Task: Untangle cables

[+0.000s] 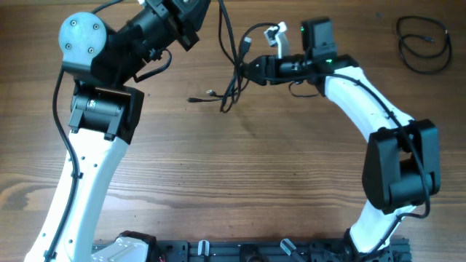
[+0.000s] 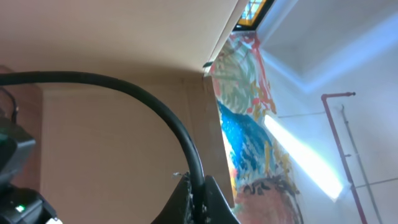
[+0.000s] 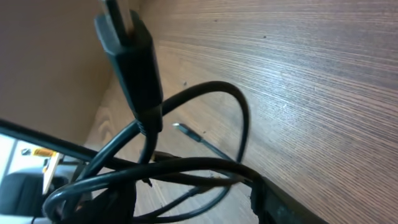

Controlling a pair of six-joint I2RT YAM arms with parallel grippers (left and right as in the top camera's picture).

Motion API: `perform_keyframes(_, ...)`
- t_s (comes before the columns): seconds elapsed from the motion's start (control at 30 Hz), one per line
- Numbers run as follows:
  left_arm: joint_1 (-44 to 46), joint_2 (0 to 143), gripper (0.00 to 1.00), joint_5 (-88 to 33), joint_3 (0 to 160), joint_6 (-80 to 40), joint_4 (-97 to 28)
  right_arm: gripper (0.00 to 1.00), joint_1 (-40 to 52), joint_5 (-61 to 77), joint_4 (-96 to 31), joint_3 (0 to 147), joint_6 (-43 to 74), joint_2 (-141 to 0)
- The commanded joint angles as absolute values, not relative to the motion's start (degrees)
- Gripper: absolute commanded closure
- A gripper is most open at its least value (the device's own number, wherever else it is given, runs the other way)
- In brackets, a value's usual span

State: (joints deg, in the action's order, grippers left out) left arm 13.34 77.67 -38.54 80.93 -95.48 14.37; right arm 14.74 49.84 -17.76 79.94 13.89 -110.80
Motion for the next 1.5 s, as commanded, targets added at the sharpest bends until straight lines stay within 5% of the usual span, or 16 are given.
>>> perform_keyframes(0.0,13.4,76.4,0.96,-42.7,81.2,-96.5,15.0,0.40,14.5,45.4,-15.4,79.4,19.8,-113.3)
perform_keyframes(0.43,13.4,76.4,0.96,-45.8,81.2,-96.2,12.7,0.46,16.9,41.9,-9.0,79.4,27.4,-116.9)
perform_keyframes(0.67,13.4,76.4,0.96,-45.8,81.2,-93.2,10.4,0.87,16.8,37.1,-9.9,79.4,30.1,-116.9)
perform_keyframes(0.77,13.3,76.4,0.96,-45.4,81.2,-91.5,10.4,0.94,16.6,35.4,-11.5,79.4,30.1,-116.9)
perform_keyframes(1.47,13.3,76.4,0.96,-35.8,81.2,-71.8,-14.9,0.96,14.2,32.8,-25.8,79.4,25.7,-115.3)
